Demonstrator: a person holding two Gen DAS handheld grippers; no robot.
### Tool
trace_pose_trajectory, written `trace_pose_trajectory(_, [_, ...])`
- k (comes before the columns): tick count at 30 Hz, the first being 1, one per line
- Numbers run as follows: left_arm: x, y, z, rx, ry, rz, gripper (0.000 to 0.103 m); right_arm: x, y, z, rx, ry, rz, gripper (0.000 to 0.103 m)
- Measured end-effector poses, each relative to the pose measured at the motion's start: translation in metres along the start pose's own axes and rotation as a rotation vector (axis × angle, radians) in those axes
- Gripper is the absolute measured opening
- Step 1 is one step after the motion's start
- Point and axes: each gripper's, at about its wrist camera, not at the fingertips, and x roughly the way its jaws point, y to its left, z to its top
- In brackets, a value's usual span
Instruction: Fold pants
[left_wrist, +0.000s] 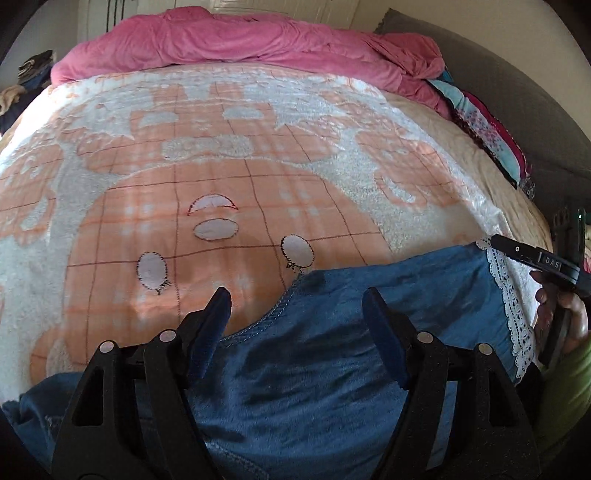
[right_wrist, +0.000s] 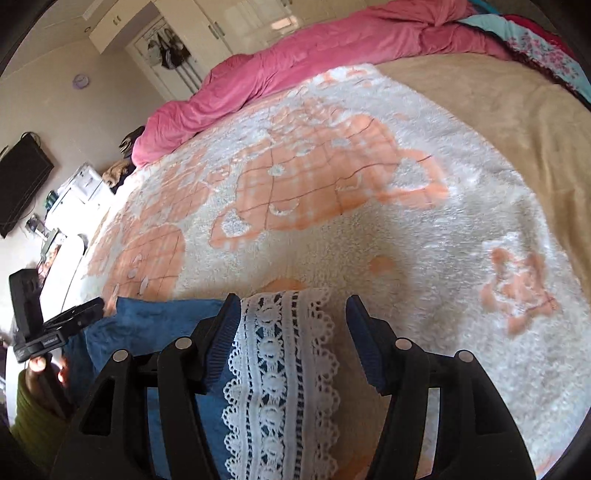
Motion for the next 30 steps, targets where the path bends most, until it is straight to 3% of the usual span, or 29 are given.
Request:
trace_pose_trajectory(3, [0.017, 0.005, 0.002, -0.002, 0.035, -0.003, 0.066, 0.013, -0.001, -0.001, -0.016, 0.026, 0.025, 0.058])
trace_pose_trajectory(6, [0.03, 0.007, 0.002, -0.023, 0.056, -0.033, 0.061, 0.016, 0.0, -0.007, -0.037, 0.029, 0.038, 0.044])
trace_pose_trajectory(14, [0.037, -0.004, 0.0, -0.053, 0.057, -0.136, 0.021, 0.015, 0.007, -0.015, -0.089, 0.007, 0.08, 0.026])
trace_pose_trajectory(15, [0.036, -0.006, -0.001, -0.049, 0.054, -0.139, 0.008, 0.014, 0.008, -0.016, -0.096, 0.001, 0.079, 0.025])
trace_pose_trajectory(16, [0.034, -0.007, -0.001, -0.05, 0.054, -0.153, 0.004, 0.012, 0.009, -0.017, -0.106, -0.005, 0.08, 0.021])
trace_pose_trajectory(21, [0.011, -0.016, 0.008, -0.009, -0.064, -0.121, 0.003, -0.009, 0.019, -0.01, -0.148, -0.093, 0.09, 0.02])
trace_pose_trajectory(24, [0.013, -0.019, 0.021, 0.031, -0.078, -0.077, 0.003, -0.01, 0.028, 0.006, -0.202, -0.111, 0.065, 0.02])
trace_pose_trajectory(30, [0.046, -0.013, 0.022, 0.049, -0.026, -0.02, 0.004, 0.034, 0.025, 0.022, -0.264, 0.019, -0.051, 0.02])
